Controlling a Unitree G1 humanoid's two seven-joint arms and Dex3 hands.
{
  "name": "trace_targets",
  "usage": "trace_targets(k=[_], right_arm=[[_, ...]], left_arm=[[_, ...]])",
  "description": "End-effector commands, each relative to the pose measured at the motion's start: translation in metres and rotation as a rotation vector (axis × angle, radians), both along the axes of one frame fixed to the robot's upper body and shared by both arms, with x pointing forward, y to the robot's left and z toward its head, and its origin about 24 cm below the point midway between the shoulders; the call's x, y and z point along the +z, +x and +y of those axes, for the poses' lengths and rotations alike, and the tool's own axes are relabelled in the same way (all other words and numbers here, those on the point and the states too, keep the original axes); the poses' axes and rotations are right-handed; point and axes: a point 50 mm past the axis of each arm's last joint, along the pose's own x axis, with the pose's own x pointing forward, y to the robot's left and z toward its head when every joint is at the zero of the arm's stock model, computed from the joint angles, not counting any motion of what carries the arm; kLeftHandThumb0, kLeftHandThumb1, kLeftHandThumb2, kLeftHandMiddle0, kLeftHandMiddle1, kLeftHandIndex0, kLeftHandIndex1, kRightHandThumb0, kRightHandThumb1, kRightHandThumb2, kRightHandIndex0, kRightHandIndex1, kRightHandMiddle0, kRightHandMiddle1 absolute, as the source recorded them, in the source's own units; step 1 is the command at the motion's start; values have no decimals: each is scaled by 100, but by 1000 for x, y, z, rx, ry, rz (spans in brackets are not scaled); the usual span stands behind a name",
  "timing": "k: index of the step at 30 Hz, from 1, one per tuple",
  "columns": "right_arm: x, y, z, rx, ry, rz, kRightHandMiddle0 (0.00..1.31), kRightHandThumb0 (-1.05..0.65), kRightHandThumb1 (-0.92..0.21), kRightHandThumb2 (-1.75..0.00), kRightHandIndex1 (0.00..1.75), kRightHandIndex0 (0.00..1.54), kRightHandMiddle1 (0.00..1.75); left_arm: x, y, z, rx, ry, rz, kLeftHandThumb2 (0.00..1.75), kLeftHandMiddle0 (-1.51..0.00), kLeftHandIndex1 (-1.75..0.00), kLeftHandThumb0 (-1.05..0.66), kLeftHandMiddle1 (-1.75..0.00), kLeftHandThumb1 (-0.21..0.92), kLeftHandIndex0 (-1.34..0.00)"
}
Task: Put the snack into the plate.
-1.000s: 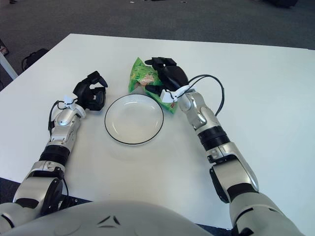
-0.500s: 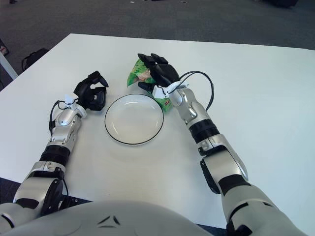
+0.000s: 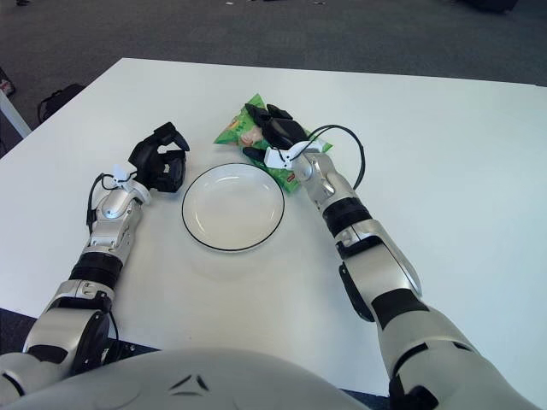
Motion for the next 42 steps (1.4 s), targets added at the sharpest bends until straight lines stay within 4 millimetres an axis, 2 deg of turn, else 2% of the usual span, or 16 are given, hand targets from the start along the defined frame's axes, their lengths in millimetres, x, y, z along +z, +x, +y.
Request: trace_targets(k=[1,13,20,25,28,33,37,42], right_arm=[[-7,2,-5,-27,-14,57,0,-105,-92,-89,0,0,0],[-14,5,-22,-60,-86,122,0,-105,-92,-91,0,0,0],[-23,-1,-53,-92,-135,143,0,-105,-92,-94,0,0,0],[-25,-4,-66,-107,-161,149,0,-105,-92,-96,0,0,0],[-26,-8,-83,-123,-196,157,2,-105,-92,-97,0,0,1],[-26,-11,-96,-126,-249,161,4,-105,-92,-98,0,0,4],[-24,-17,-109,-117,-290,159,1,-105,-92,-98,0,0,16],[-19,-30,-123,-78,-333,146,0,-105,-92,-95,0,0,20]], left_arm=[[-57,-34,-7,18,-25,203,129,-116,-175,-47,-175,34,-59],[-56,-35,-7,31,0,193,129,-116,-175,-47,-175,33,-60],[-55,-34,-5,33,-11,185,130,-116,-175,-47,-175,33,-60],[-55,-33,-4,34,-14,181,129,-115,-175,-47,-175,34,-59],[-53,-33,-3,35,-19,172,128,-114,-175,-47,-175,34,-59],[-53,-32,-2,23,-27,176,128,-113,-175,-47,-175,35,-59],[-53,-32,-1,7,-33,184,126,-110,-175,-46,-175,36,-57],[-51,-33,-1,14,-33,160,125,-109,-175,-46,-175,37,-57]])
